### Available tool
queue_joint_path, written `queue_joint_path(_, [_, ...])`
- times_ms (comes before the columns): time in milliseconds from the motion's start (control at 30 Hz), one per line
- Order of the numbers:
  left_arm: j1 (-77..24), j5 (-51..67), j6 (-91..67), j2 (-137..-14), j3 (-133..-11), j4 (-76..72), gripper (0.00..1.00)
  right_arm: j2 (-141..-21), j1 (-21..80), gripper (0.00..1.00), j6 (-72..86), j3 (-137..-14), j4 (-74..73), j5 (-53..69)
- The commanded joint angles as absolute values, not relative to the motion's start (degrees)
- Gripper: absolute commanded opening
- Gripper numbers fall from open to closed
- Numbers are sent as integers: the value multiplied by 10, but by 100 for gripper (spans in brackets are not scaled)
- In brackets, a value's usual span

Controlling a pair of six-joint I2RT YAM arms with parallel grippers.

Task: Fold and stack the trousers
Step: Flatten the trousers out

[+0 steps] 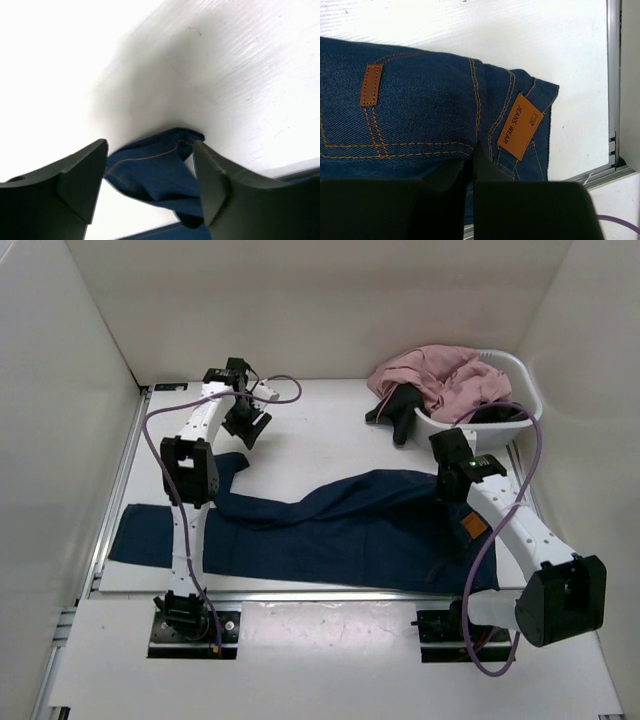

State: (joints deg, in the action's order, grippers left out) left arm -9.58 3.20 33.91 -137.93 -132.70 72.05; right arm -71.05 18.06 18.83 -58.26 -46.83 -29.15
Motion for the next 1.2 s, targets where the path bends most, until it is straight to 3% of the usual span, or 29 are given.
queue_joint_path(0, [-88,56,276,-1308,-1341,664,81,-726,178,0,178,-592,-446,-294])
queue_joint_path(100, [-55,10,278,-1170,-1111,535,98,-726,178,0,178,-586,-446,-288])
queue_joint_path(167, [-43,-25,309,-1144,-1028,473,100,-731,178,0,183,-581,-440,-282])
queue_joint_path(400, [-25,-51,291,-1288,-1097,578,100,-743,178,0,183,-586,-451,-276])
queue_joint_path(533, [3,-66,261,-1310,-1135,563,100,-743,178,0,183,-586,-451,-281])
queue_joint_path(667, [40,10,211,-1279,-1154,535,100,-737,183,0,194,-581,-456,-281])
queue_joint_path(833, [46,16,226,-1285,-1099,522,92,-726,183,0,200,-569,-461,-287])
queue_joint_path(1000, [46,78,245,-1324,-1092,612,80,-726,183,0,200,-569,-467,-294])
queue_joint_path(1100, [46,129,251,-1325,-1071,633,70,-726,183,0,200,-574,-467,-305])
queue_joint_path(1167, [51,207,263,-1319,-1058,633,58,-726,183,0,194,-574,-461,-305])
